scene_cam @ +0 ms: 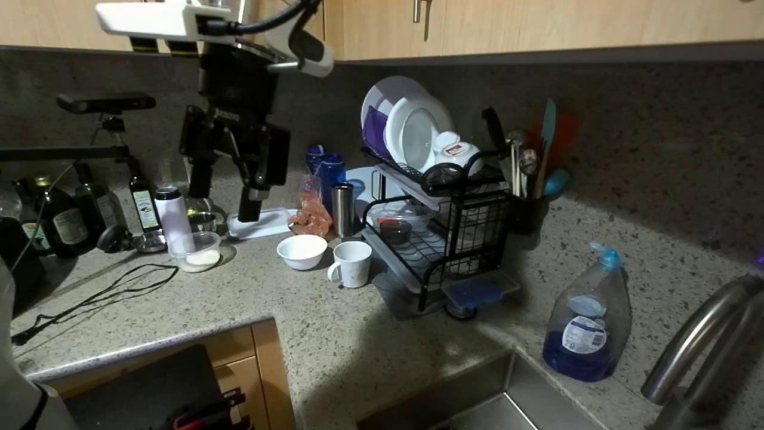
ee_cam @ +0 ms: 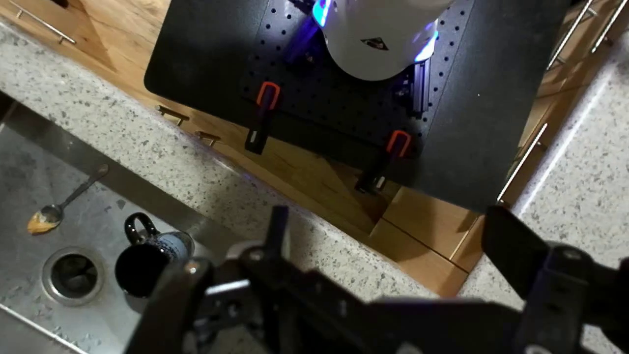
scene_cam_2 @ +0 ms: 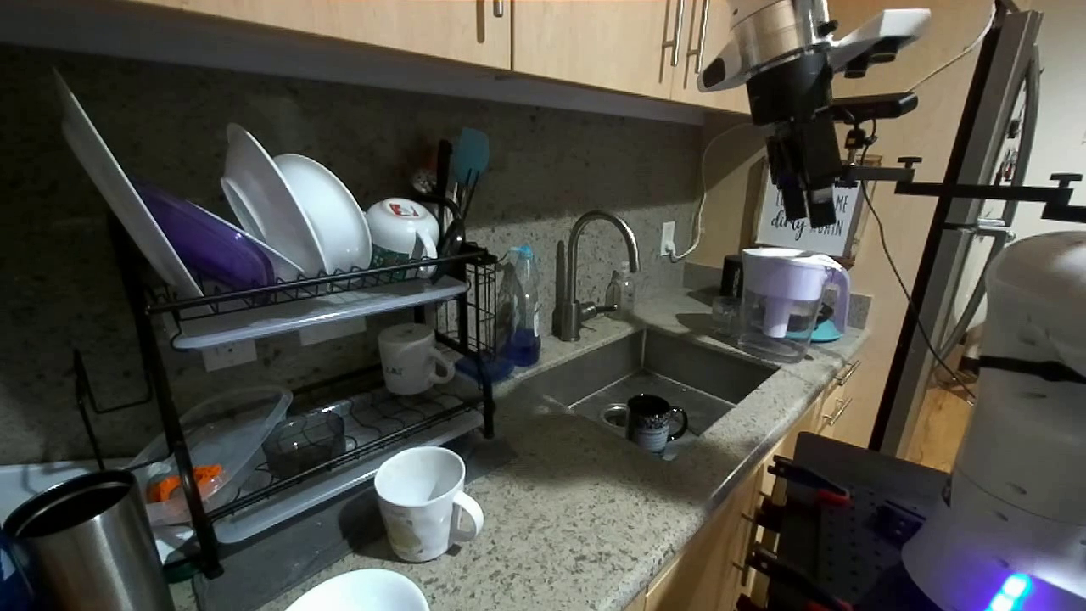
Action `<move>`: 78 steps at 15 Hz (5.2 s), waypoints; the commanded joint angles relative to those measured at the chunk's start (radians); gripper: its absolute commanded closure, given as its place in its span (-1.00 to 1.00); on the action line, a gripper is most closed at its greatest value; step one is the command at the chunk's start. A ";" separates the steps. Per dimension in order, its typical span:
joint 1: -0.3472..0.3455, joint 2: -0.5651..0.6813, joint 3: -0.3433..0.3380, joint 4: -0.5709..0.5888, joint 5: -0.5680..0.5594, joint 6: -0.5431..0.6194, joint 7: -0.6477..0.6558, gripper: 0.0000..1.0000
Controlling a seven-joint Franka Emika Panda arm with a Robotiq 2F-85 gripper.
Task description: Put the white bowl on the bottom shelf of the dish rack
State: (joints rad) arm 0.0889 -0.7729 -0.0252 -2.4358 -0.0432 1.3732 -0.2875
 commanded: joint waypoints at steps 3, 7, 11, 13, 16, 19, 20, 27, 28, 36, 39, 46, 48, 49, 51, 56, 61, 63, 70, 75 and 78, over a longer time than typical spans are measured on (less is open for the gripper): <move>0.064 -0.044 0.013 -0.038 -0.012 -0.005 -0.023 -1.00; 0.075 -0.059 0.013 -0.048 -0.018 -0.006 -0.037 -1.00; 0.087 -0.076 0.021 -0.064 -0.016 -0.004 -0.046 -1.00; 0.105 -0.083 0.032 -0.081 0.009 -0.001 -0.040 -1.00; 0.144 -0.085 0.057 -0.122 0.054 0.019 -0.036 -1.00; 0.186 -0.086 0.083 -0.167 0.123 0.045 -0.042 -1.00; 0.199 -0.090 0.090 -0.182 0.151 0.063 -0.045 -1.00; 0.281 -0.118 0.165 -0.299 0.355 0.336 -0.033 -1.00; 0.293 -0.117 0.183 -0.314 0.381 0.388 -0.024 -1.00; 0.355 -0.083 0.224 -0.340 0.400 0.534 -0.026 -1.00; 0.355 -0.083 0.224 -0.340 0.400 0.535 -0.026 -1.00; 0.394 -0.034 0.225 -0.341 0.471 0.596 -0.036 -1.00; 0.420 -0.010 0.224 -0.340 0.522 0.638 -0.046 -1.00; 0.433 0.003 0.224 -0.340 0.549 0.663 -0.052 -1.00; 0.465 0.028 0.227 -0.340 0.601 0.713 -0.065 -1.00; 0.550 0.109 0.242 -0.341 0.720 0.873 -0.098 -1.00; 0.627 0.187 0.271 -0.340 0.802 1.014 -0.112 -1.00; 0.656 0.224 0.284 -0.336 0.821 1.072 -0.111 -1.00; 0.724 0.376 0.337 -0.315 0.790 1.373 -0.056 -1.00; 0.664 0.496 0.381 -0.285 0.676 1.552 0.015 -1.00; 0.586 0.550 0.419 -0.260 0.553 1.590 0.099 -1.00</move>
State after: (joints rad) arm 0.7573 -0.2895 0.3443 -2.7397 0.6054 2.9257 -0.2631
